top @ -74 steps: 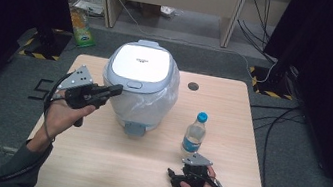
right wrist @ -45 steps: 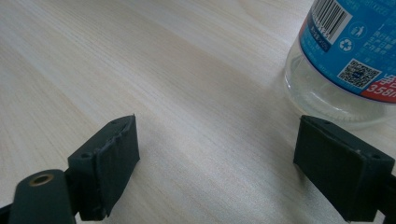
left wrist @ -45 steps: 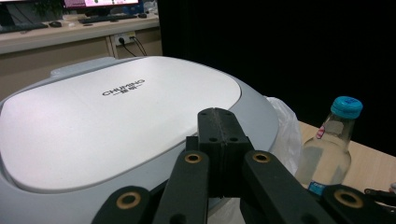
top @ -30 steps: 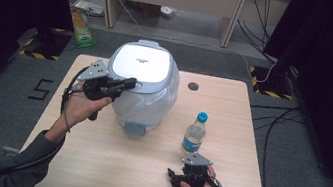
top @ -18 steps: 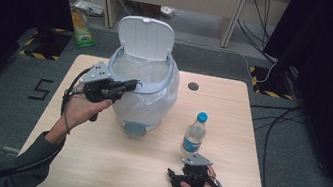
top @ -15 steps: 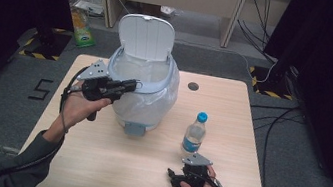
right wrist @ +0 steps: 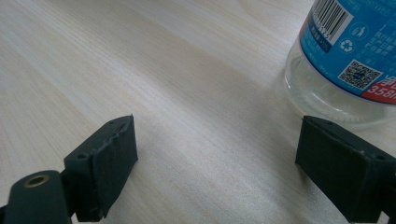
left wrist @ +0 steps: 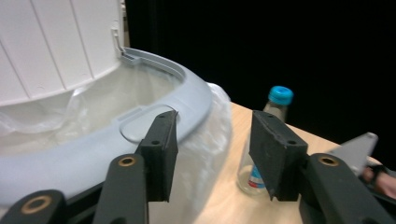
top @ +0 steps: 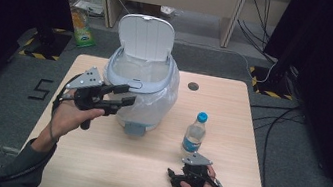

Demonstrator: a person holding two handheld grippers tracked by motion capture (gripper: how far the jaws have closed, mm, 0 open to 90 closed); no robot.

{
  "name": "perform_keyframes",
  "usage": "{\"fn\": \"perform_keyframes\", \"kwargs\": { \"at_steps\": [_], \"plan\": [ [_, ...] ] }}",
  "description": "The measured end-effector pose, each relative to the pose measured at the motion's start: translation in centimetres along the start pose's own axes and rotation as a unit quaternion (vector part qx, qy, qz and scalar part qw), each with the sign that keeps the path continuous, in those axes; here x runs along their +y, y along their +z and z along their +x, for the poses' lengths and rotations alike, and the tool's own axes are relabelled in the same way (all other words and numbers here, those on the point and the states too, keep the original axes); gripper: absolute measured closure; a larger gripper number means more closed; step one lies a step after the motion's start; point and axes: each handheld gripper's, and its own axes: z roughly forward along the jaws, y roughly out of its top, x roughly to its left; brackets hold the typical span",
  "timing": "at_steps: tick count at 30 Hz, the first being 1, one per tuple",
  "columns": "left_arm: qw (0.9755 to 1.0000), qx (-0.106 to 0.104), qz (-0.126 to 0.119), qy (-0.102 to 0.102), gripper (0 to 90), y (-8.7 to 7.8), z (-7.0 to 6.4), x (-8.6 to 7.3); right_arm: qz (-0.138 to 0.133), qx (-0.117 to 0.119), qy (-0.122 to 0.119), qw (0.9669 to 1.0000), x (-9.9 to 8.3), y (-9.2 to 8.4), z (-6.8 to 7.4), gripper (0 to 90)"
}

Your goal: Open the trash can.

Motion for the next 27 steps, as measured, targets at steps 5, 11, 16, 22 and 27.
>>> {"fn": "perform_keyframes", "kwargs": {
  "at_steps": [5,11,16,22,27],
  "plan": [
    [1.0,0.002,0.004,-0.002,45.6,-0.7,-0.3,-0.7,0.001,-0.001,0.0,1.0,0.0,0.0,0.0,12.4],
    [1.0,-0.004,0.002,0.007,40.0,-1.2,-0.9,-2.1,0.001,-0.001,0.0,1.0,0.0,0.0,0.0,12.4],
    [0.9999,-0.003,0.01,0.009,32.3,-1.0,-1.4,-4.0,0.001,-0.001,0.0,1.0,0.0,0.0,0.0,12.3],
    [0.9995,-0.001,0.026,-0.018,22.1,-0.1,-1.2,-7.0,0.001,-0.001,-0.001,1.0,0.0,0.0,0.0,12.3],
    [0.9992,-0.003,0.027,-0.029,14.9,0.2,-1.0,-8.3,0.001,0.0,0.0,1.0,0.0,0.0,0.0,12.3]
  ]
}}
